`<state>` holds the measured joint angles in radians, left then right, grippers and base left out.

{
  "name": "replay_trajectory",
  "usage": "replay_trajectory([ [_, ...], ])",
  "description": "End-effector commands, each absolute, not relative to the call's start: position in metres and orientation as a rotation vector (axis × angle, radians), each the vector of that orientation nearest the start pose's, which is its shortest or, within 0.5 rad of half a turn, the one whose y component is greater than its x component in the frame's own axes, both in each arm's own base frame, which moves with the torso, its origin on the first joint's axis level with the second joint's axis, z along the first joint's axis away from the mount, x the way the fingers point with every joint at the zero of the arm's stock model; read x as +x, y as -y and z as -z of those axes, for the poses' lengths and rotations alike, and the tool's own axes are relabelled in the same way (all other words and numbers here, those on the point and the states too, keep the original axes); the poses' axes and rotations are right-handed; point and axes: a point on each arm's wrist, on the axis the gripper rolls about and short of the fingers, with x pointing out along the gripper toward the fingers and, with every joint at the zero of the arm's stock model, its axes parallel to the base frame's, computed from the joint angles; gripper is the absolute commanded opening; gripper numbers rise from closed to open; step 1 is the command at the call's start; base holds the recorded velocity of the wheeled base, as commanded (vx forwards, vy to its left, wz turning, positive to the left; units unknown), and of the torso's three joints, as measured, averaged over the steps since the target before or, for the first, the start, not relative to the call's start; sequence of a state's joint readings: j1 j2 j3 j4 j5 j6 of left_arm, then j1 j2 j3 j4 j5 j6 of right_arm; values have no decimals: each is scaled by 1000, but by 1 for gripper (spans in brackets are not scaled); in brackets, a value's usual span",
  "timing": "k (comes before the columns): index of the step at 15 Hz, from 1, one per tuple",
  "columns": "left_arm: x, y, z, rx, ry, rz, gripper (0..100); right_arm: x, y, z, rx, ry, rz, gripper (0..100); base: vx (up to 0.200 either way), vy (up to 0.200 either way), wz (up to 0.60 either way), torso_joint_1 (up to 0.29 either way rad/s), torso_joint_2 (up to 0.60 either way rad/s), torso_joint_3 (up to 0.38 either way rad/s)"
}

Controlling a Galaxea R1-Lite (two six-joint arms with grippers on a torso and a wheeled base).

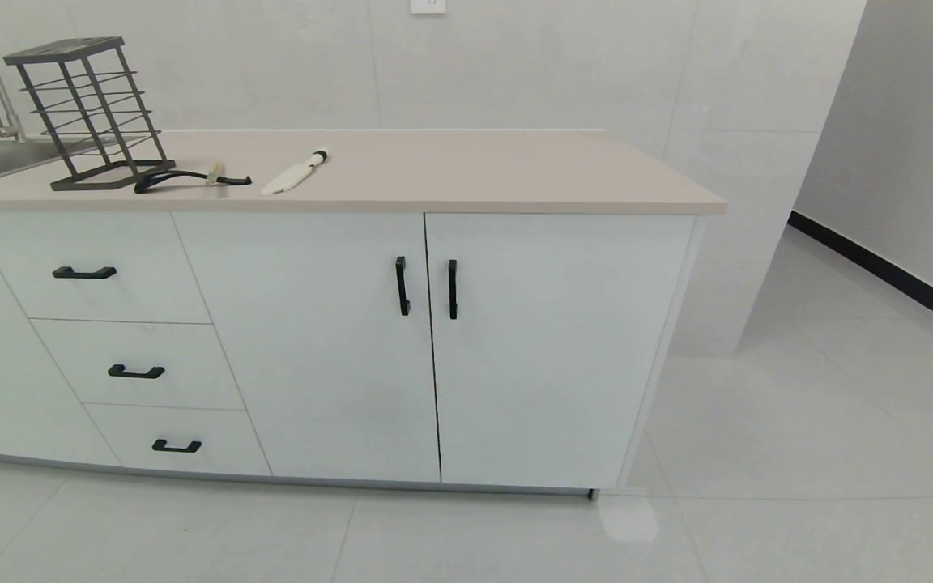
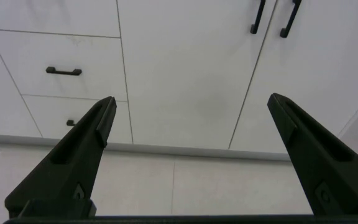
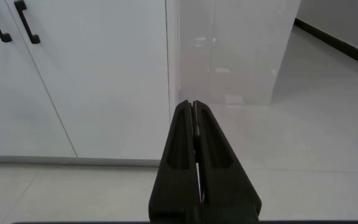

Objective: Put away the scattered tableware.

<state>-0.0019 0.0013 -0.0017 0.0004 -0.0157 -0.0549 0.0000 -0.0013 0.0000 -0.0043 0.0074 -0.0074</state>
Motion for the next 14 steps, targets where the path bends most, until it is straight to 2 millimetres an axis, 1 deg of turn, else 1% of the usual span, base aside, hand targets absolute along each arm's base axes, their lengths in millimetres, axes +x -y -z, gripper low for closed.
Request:
replay_trajectory([
  [1,-23,0,-76,-55,0,17,100,-23,0,-76,-8,5,-8,0,200,0,0,7,2,2],
  [2,-23,0,-76,-54,0,17,100,-23,0,-76,-8,5,-8,0,200,0,0,-2,-2,-2],
  [10,-23,0,-76,-57,0,15,100,-23,0,-76,-8,5,-8,0,0,200,0,3,2,5],
  [14,-23,0,-76,-58,1,6,100,-23,0,-76,-9,5,-6,0,0,0,0,0,0,0],
])
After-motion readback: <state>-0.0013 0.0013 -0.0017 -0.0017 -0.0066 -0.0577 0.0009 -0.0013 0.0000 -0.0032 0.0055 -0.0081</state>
